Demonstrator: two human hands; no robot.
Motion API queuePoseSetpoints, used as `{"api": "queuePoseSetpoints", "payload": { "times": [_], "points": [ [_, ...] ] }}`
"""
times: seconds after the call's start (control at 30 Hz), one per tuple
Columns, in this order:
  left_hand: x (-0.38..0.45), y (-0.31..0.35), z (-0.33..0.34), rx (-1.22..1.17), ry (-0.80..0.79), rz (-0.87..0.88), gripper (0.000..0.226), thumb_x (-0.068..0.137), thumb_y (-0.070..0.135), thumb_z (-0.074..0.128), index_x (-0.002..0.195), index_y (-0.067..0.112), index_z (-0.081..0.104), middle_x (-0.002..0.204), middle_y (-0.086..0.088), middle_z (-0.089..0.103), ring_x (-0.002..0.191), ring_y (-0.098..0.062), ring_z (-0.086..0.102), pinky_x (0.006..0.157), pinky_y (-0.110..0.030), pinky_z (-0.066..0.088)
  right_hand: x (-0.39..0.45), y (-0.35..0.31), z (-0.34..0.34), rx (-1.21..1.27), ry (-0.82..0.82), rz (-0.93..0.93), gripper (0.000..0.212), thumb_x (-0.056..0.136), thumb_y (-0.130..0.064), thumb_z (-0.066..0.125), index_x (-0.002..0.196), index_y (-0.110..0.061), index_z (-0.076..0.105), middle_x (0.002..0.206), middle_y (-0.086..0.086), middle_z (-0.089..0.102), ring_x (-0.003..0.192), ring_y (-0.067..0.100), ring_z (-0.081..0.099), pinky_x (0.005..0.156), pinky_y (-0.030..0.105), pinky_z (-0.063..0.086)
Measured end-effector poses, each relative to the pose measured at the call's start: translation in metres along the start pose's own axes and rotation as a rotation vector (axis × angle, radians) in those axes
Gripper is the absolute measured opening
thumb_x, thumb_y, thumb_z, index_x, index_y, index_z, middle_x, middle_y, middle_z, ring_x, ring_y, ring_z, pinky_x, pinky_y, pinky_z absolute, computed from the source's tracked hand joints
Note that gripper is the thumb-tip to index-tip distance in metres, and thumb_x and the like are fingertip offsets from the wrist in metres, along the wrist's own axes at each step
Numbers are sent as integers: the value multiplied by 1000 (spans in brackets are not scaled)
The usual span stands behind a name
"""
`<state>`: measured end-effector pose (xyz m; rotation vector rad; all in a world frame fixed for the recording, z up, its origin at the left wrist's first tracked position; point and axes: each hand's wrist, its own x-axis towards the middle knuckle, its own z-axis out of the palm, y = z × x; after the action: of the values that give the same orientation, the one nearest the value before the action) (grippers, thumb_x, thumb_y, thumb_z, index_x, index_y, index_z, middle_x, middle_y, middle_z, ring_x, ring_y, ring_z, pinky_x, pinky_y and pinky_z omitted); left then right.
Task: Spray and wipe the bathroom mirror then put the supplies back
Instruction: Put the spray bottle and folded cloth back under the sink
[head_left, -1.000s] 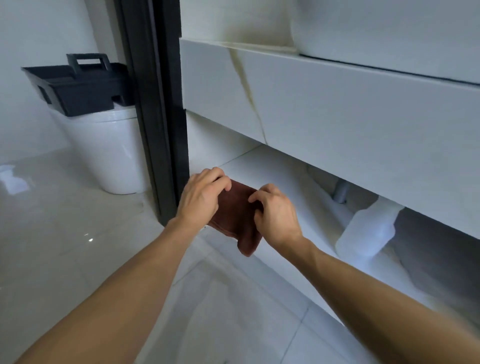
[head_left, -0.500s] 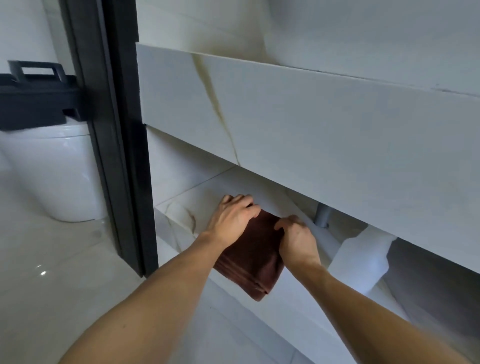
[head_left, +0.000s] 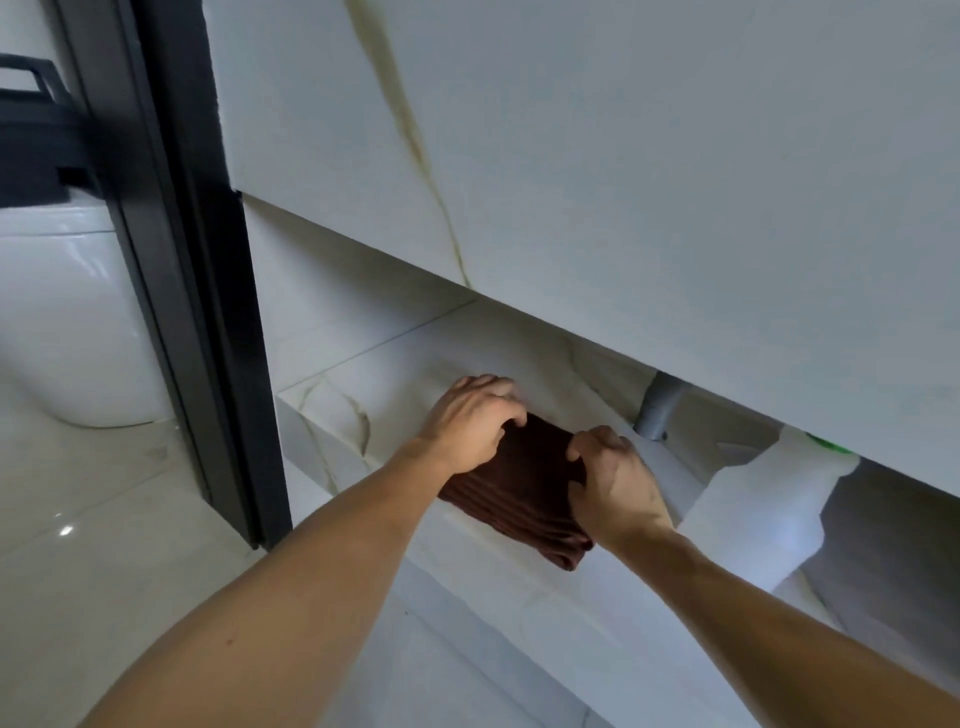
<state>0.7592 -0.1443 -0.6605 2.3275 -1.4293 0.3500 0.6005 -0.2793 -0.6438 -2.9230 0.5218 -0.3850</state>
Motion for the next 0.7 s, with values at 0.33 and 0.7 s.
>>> {"api": "queuePoseSetpoints", "payload": {
  "times": [0.33, 0.7],
  "points": [
    [-29, 2, -23, -144, -320, 13, 28, 77, 42, 77, 103, 31, 72, 111, 14, 64, 102, -11, 58, 89, -36, 50, -33, -11, -13, -1, -234, -92, 30, 78, -31, 68, 106, -22, 62, 108, -4, 60, 94, 22, 62, 79, 32, 52],
    [-42, -1, -35, -72, -174, -1, 10, 86, 11, 72, 89, 20, 74, 99, 8, 72, 93, -15, 65, 89, -37, 52, -34, -23, -25, -64, -108, -59, 15, 88, -7, 53, 83, -21, 51, 84, 4, 63, 73, 26, 60, 61, 28, 41]
  ]
}}
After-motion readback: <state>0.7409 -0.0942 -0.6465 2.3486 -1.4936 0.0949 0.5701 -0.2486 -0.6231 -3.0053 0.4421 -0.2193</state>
